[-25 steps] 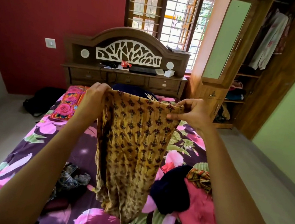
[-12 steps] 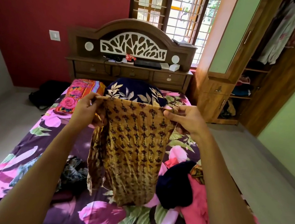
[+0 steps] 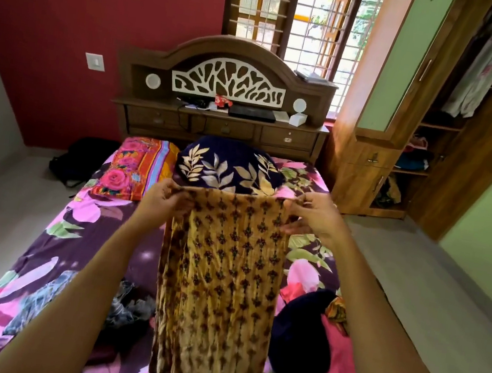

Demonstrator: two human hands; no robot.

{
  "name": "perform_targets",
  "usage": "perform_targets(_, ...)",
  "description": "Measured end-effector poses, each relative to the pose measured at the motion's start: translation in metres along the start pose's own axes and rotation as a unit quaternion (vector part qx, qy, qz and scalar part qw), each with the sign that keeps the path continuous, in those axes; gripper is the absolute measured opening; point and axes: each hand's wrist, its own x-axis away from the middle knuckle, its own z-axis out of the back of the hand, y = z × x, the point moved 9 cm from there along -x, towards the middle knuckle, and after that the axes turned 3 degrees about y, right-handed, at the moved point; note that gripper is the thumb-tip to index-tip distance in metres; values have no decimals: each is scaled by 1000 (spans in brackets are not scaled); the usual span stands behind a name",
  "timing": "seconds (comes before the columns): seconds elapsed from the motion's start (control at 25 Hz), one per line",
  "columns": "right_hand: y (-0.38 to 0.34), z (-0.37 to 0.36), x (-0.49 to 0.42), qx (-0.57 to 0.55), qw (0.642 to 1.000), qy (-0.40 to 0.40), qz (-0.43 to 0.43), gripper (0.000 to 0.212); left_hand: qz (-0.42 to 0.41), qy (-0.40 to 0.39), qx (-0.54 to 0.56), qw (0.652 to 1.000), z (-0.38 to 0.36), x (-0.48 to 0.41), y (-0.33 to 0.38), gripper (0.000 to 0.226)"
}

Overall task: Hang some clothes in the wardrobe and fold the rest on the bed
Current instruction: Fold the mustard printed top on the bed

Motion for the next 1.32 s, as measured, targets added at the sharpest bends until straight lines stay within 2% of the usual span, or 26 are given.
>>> perform_targets(0.08, 11, -11, -39, 2, 1000, 7, -4, 17, -3, 3, -81, 997, -5, -33, -15, 21)
perform_targets(0.16, 0, -13, -72, -11, 998, 46, 51, 6, -40, 32, -134, 990, -8, -64, -1, 24)
perform_targets(0.28, -23, -6, -99, -96, 985, 105, 98, 9, -95, 66, -95, 989, -11, -97, 41, 29)
perform_targets(0.36, -34, -2, -103, -137, 977, 116, 119, 4, -112, 83, -57, 989, -7, -106, 55, 29)
perform_targets(0.48, -38, -1, -94, -140, 972, 108, 154, 9, -120, 82, -50, 988, -2, -97, 51, 32)
perform_targets(0.6, -8, -5, -79, -95, 980, 90, 152, 7, -97, 64, -67, 991, 2, -67, 16, 34)
perform_targets(0.68, 34, -16, -65, -26, 992, 58, 107, 12, -54, 44, -95, 993, 1, -40, -21, 26)
perform_targets(0.76, 88, -32, -41, 33, 998, 9, 48, 18, -12, 37, -186, 982, 0, -6, -66, 11)
perform_targets(0.84, 140, -48, -6, 90, 996, -29, -5, 22, 35, 3, -274, 961, -6, 34, -114, 20)
perform_targets(0.92, 188, -64, 27, 160, 985, -60, -31, 27, 60, -47, -328, 942, -13, 76, -164, 18)
perform_targets(1.04, 260, -85, 71, 250, 958, -123, -70, 21, 69, -136, -351, 924, -28, 141, -227, 24)
perform_targets(1.12, 297, -94, 102, 322, 924, -190, -82, 11, 95, -211, -329, 916, -42, 183, -252, 28)
perform_targets(1.16, 315, -100, 117, 351, 904, -230, -80, 12, 121, -233, -314, 912, -48, 203, -268, 22)
perform_targets(1.2, 331, -106, 133, 369, 887, -266, -77, 22, 155, -251, -298, 908, -51, 222, -278, 8)
perform_targets(1.24, 347, -112, 150, 382, 871, -299, -74, 31, 160, -263, -312, 899, -53, 239, -293, 4)
perform_targets(1.32, 376, -125, 180, 398, 850, -338, -64, 38, 138, -313, -341, 876, -63, 268, -323, 10)
